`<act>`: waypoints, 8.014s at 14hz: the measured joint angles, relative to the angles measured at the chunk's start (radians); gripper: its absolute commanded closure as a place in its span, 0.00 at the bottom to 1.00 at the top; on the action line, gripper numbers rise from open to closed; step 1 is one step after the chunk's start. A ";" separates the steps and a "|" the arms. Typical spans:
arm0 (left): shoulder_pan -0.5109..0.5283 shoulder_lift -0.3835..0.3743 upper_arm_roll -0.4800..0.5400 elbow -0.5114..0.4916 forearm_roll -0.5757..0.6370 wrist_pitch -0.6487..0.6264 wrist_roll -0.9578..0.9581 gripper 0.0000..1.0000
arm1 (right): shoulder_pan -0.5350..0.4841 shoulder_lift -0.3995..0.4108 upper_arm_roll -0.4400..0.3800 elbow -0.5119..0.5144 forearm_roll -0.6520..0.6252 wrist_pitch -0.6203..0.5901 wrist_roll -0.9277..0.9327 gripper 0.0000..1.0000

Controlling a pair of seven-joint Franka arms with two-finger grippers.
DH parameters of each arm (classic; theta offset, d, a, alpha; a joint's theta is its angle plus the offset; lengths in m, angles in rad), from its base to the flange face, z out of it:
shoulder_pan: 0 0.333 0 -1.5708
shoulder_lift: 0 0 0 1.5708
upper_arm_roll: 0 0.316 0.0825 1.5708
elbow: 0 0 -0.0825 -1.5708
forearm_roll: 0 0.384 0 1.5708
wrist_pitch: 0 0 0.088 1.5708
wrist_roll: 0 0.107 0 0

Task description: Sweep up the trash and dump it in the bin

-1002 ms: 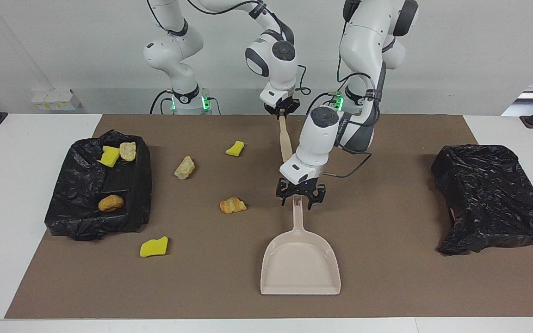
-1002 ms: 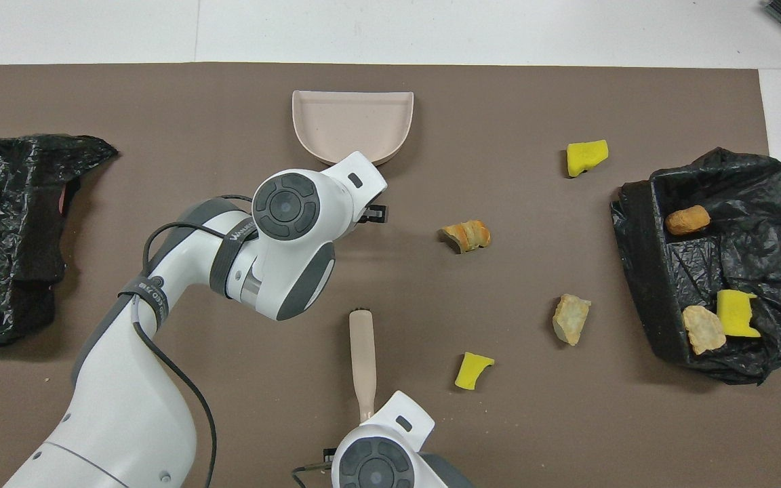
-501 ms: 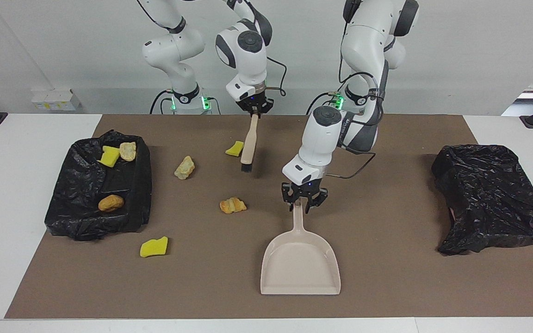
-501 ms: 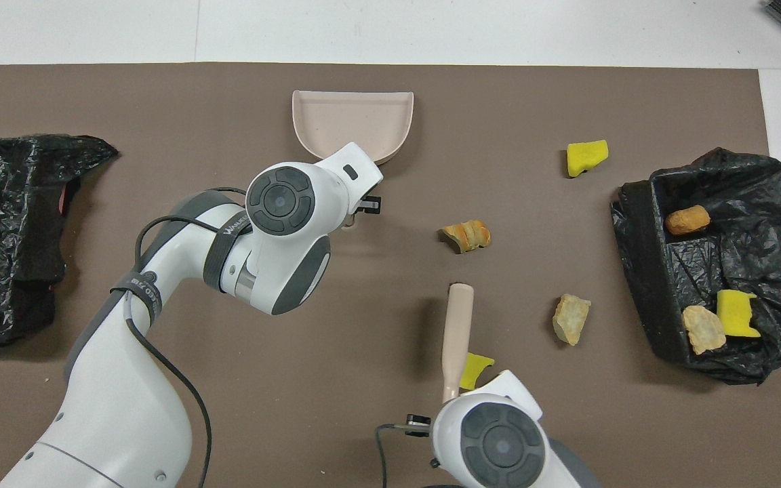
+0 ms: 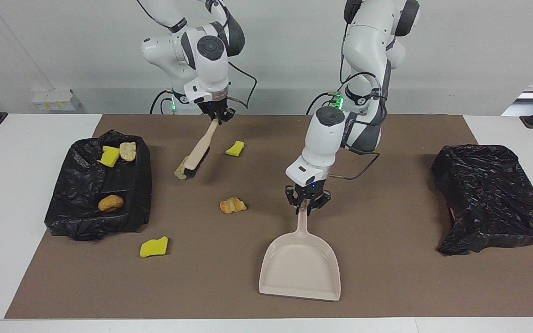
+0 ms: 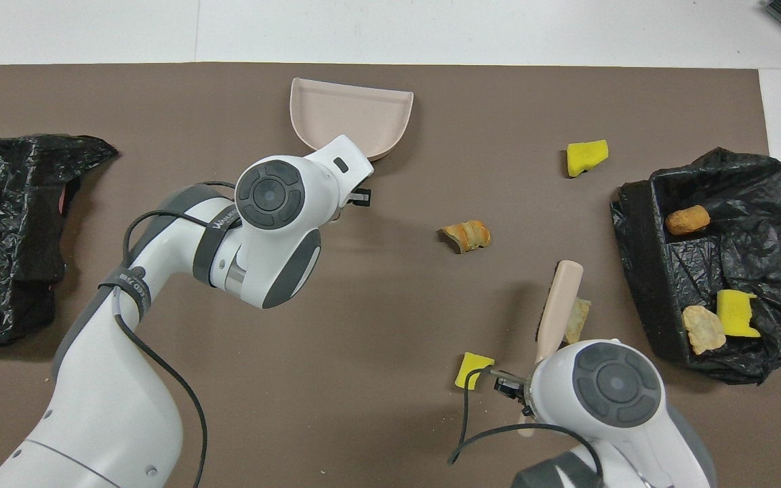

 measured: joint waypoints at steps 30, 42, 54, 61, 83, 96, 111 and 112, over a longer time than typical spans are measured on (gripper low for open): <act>0.237 -0.202 -0.022 -0.095 -0.048 -0.396 1.487 1.00 | -0.016 0.295 0.020 0.417 0.200 -0.283 0.257 1.00; 0.069 -0.223 -0.023 -0.238 -0.043 -0.250 1.344 1.00 | 0.272 0.156 0.025 0.113 0.381 0.064 0.823 1.00; 0.040 -0.227 -0.018 -0.239 -0.005 -0.254 1.496 1.00 | 0.226 0.313 0.013 0.097 0.347 0.371 0.527 1.00; 0.037 -0.228 -0.023 -0.245 -0.005 -0.256 1.467 1.00 | 0.082 0.398 0.007 0.399 0.151 0.004 0.310 1.00; -0.010 -0.275 -0.028 -0.306 -0.005 -0.289 1.142 1.00 | -0.283 0.814 0.000 0.923 -0.528 -0.183 -0.558 1.00; -0.013 -0.276 -0.028 -0.312 -0.005 -0.291 1.099 1.00 | -0.248 0.754 0.176 0.755 -0.303 -0.336 -0.586 1.00; 0.002 -0.306 -0.020 -0.380 -0.021 -0.217 1.125 1.00 | -0.294 0.604 0.343 0.706 -0.045 -0.305 -0.691 1.00; 0.014 -0.306 -0.016 -0.384 -0.046 -0.204 1.160 1.00 | -0.297 0.596 0.343 0.711 -0.042 -0.312 -0.657 1.00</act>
